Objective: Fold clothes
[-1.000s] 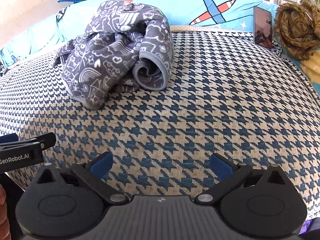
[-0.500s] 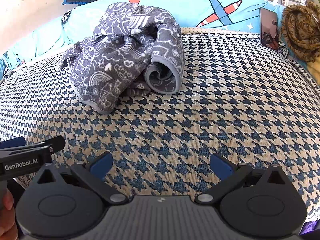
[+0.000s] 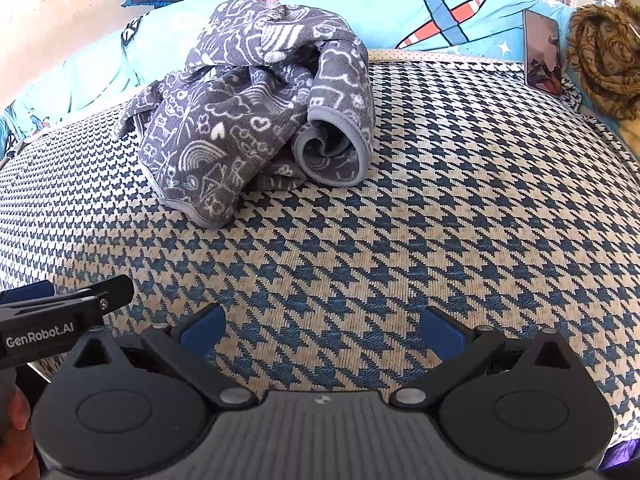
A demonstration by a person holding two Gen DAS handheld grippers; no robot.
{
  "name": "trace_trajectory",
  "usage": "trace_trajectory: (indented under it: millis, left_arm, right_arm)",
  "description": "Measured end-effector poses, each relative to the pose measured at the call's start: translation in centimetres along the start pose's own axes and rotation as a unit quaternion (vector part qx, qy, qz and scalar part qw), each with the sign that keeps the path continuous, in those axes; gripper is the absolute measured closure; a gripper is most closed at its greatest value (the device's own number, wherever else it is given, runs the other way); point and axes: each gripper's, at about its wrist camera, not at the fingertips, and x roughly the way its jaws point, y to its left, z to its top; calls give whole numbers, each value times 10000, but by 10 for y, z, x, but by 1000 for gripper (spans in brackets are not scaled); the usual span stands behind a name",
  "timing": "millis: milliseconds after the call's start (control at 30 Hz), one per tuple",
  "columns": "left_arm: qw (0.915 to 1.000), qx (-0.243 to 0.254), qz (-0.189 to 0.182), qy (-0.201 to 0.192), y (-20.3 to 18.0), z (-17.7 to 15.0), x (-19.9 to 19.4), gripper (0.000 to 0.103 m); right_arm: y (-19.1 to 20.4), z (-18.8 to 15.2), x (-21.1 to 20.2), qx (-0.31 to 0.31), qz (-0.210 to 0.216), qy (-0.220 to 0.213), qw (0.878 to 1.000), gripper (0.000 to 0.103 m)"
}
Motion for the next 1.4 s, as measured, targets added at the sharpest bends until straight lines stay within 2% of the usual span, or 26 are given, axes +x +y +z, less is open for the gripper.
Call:
trace_trajectory:
  millis: [567,1400]
  left_arm:
    - [10000,-33,52,-15,-2,4,-17,0]
    - [10000,29,23,-14,4,2,-20,0]
  right_arm:
    - [-5,2,-6,109,56,-90,9999,0]
    - [-8,3,-6,210,48,-97,9997,0]
